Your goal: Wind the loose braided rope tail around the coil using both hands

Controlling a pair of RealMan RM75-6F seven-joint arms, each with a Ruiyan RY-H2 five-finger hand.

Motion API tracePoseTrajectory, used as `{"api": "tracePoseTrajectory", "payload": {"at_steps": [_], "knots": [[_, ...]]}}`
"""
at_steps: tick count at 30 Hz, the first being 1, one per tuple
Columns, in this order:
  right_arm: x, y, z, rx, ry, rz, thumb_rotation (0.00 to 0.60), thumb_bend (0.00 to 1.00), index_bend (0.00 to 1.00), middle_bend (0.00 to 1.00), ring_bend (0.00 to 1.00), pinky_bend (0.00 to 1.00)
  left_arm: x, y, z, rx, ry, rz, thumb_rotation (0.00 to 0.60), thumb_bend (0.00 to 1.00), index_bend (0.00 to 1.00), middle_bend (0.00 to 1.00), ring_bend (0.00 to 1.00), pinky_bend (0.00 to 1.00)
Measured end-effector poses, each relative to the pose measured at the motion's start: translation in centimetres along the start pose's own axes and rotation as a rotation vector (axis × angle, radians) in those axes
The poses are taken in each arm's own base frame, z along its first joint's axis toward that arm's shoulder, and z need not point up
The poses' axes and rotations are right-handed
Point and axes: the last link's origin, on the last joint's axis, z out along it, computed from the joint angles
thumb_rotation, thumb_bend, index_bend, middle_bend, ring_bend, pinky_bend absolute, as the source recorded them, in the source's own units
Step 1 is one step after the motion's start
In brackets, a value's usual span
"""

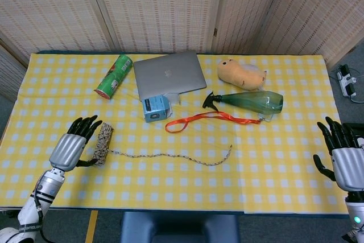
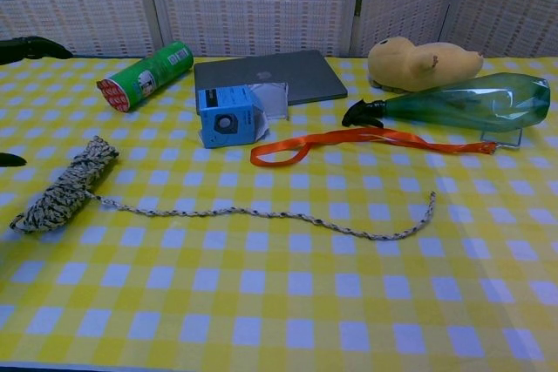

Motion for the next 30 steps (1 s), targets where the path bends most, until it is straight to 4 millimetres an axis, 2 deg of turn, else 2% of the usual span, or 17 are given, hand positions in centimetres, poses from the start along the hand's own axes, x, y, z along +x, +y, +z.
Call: {"api": "tracePoseTrajectory", "payload": {"at_steps": [6,13,22,30], "knots": [[0.0,0.0,0.0,-0.002,-0.007,0.002,0.6,0.41,0.0,0.0,0.0,0.0,-2.2,2.2,2.3,-0.029,-0.069,-0.005,0.6,0.16,0.0,0.0,0.0,0.0],[0.1,0.1,-0.1,-0.005,-0.012,0.008,0.6,0.41,0.0,0.0,0.0,0.0,-4.7,2.6,4.0,0.012,-0.092,0.061,0.6,0.16,0.0,0.0,0.0,0.0],[-0.2,0.2,-0.3,-0.004,-0.025,0.023,0.6,0.41,0.0,0.0,0.0,0.0,-7.4,1.5,4.5,0.113,-0.115,0.09,0.6,0.16,0.0,0.0,0.0,0.0],[-0.1,0.2,-0.3,-0.005,-0.023,0.022,0.6,0.41,0.0,0.0,0.0,0.0,-8.6,-1.2,5.0,0.25,-0.077,0.184,0.6,0.16,0.0,0.0,0.0,0.0]]}}
